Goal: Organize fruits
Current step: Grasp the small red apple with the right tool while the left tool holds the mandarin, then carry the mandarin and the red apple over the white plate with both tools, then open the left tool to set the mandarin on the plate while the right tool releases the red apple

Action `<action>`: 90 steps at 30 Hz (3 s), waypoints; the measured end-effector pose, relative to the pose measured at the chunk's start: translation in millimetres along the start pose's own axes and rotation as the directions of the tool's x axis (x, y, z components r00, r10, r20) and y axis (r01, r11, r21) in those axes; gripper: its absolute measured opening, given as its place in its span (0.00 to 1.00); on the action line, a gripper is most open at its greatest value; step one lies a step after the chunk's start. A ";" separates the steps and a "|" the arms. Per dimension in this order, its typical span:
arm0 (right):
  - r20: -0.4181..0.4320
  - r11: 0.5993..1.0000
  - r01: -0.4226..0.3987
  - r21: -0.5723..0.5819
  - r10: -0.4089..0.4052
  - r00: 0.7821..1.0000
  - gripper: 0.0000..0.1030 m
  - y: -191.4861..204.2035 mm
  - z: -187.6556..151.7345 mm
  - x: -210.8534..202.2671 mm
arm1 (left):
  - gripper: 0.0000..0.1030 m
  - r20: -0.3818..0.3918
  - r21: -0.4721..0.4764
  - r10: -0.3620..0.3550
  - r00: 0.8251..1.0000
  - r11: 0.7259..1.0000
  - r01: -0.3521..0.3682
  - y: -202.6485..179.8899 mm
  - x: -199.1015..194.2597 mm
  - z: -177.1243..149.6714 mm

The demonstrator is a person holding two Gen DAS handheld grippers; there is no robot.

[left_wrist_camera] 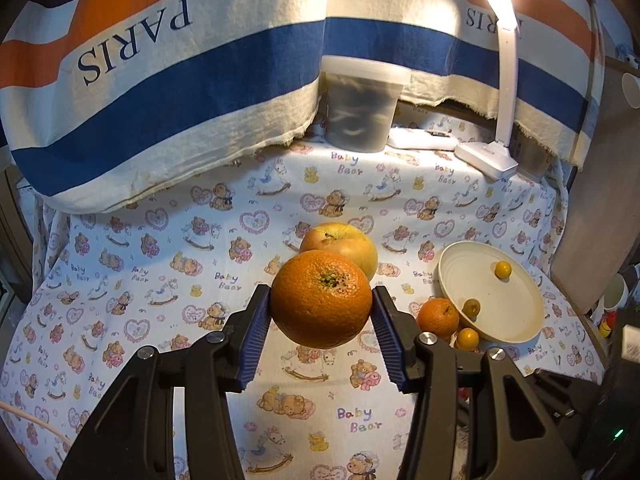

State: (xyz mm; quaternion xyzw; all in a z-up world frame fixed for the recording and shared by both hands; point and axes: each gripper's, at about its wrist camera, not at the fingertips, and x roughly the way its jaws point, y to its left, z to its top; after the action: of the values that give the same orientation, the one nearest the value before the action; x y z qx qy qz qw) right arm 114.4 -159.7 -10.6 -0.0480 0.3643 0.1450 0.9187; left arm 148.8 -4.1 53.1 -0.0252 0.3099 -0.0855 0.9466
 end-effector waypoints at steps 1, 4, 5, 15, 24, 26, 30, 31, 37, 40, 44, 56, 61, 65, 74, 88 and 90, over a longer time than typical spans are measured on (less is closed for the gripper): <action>0.017 1.000 0.005 0.006 -0.005 1.000 0.26 -2.8 1.7 -4.5 | 0.48 0.012 0.003 -0.007 1.000 1.000 0.007 -0.8 -2.5 0.5; 0.071 1.000 0.027 0.016 -0.028 0.997 0.26 -11.2 5.2 -17.6 | 0.48 0.045 0.014 -0.025 0.999 1.000 0.025 -4.5 -9.1 1.3; 0.089 0.999 0.035 0.020 -0.037 0.995 0.26 -14.4 6.0 -21.9 | 0.48 0.053 0.018 -0.035 0.998 0.999 0.034 -5.3 -11.1 1.4; 0.277 0.987 0.136 0.087 -0.155 0.948 0.26 -43.7 8.5 -56.0 | 0.48 0.184 0.068 -0.061 0.981 0.996 0.049 -19.5 -27.0 -2.3; 0.324 0.973 0.193 0.128 -0.225 0.919 0.26 -71.6 7.9 -68.4 | 0.48 0.196 0.108 -0.060 0.979 0.993 0.039 -30.7 -18.6 -10.6; 0.319 0.972 0.189 0.140 -0.225 0.921 0.26 -78.9 7.8 -70.5 | 0.48 0.196 0.122 -0.062 0.979 0.992 0.039 -34.1 -16.5 -12.6; 0.324 0.969 0.186 0.160 -0.230 0.918 0.26 -92.5 7.0 -75.8 | 0.48 0.166 0.126 -0.093 0.982 0.989 0.072 -41.5 -13.2 -16.9; 0.337 0.965 0.192 0.181 -0.244 0.910 0.26 -97.3 7.6 -78.0 | 0.48 0.138 0.127 -0.131 0.982 0.985 0.113 -44.7 -11.0 -18.1; 0.366 0.952 0.197 0.233 -0.274 0.890 0.26 -117.8 10.6 -91.3 | 0.48 0.104 0.169 -0.176 0.979 0.973 0.157 -73.6 -1.8 -16.2; 0.357 0.948 0.181 0.262 -0.269 0.895 0.26 -133.1 9.1 -93.7 | 0.48 0.081 0.187 -0.192 0.978 0.967 0.174 -89.7 5.4 -12.2; 0.338 0.932 0.151 0.329 -0.265 0.903 0.26 -156.3 6.3 -96.0 | 0.48 0.063 0.231 -0.200 0.978 0.956 0.180 -115.7 14.1 -4.7; 0.214 0.920 0.102 0.379 -0.194 0.957 0.26 -184.2 2.5 -70.4 | 0.48 -0.252 0.289 -0.278 0.927 0.893 0.346 -191.0 73.9 -11.1; 0.125 0.915 0.062 0.399 -0.121 0.985 0.26 -188.5 -0.3 -50.9 | 0.48 -0.308 0.297 -0.242 0.920 0.894 0.335 -195.7 89.6 -23.3; 0.063 0.898 -0.011 0.440 -0.019 0.998 0.26 -194.2 -5.2 -33.7 | 0.48 -0.330 0.287 -0.248 0.911 0.893 0.347 -196.6 97.7 -25.3; -0.013 0.866 0.021 0.500 -0.017 1.000 0.26 -206.9 -14.0 -19.1 | 0.48 -0.358 0.290 -0.244 0.901 0.888 0.356 -200.3 115.6 -31.1; -0.057 0.869 0.083 0.488 -0.064 0.996 0.26 -209.6 -12.7 -16.2 | 0.48 -0.358 0.312 -0.217 0.908 0.889 0.335 -200.9 125.0 -37.3; -0.058 0.870 0.083 0.486 -0.063 0.996 0.26 -209.3 -12.4 -16.0 | 0.48 -0.354 0.326 -0.207 0.912 0.887 0.328 -202.8 124.9 -38.1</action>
State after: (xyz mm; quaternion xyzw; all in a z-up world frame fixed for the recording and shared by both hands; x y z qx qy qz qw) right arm 158.3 -365.4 -12.4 0.1687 0.4053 0.0126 0.8984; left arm 195.7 -225.7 -29.9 0.1286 0.4254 -0.2778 0.8517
